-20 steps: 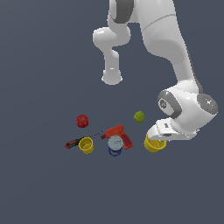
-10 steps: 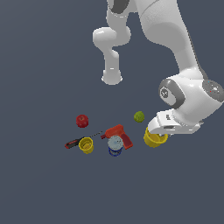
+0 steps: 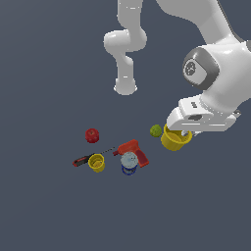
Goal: Pick up a designated object from a clutter of objects.
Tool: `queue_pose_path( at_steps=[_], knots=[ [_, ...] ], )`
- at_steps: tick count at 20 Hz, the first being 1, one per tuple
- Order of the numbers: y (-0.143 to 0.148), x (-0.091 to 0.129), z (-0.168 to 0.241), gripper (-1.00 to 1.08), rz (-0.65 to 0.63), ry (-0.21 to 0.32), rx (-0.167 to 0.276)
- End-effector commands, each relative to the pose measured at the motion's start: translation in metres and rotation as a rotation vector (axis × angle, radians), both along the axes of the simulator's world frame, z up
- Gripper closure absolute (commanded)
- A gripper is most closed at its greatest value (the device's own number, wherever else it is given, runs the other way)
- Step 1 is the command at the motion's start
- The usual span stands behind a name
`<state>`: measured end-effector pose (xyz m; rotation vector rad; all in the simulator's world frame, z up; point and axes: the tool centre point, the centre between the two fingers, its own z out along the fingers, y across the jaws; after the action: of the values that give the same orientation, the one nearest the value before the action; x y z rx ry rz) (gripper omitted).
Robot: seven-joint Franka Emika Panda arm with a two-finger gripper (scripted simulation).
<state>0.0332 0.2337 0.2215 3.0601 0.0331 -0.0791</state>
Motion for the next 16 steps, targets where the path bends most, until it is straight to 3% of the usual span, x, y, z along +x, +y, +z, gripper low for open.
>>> queue_pose_path(
  at_steps=[1, 16],
  knots=[
    [-0.005, -0.005, 0.032, 1.08, 0.001, -0.002, 0.001],
    [-0.035, -0.027, 0.195, 1.08, 0.001, -0.002, 0.002]
  ],
)
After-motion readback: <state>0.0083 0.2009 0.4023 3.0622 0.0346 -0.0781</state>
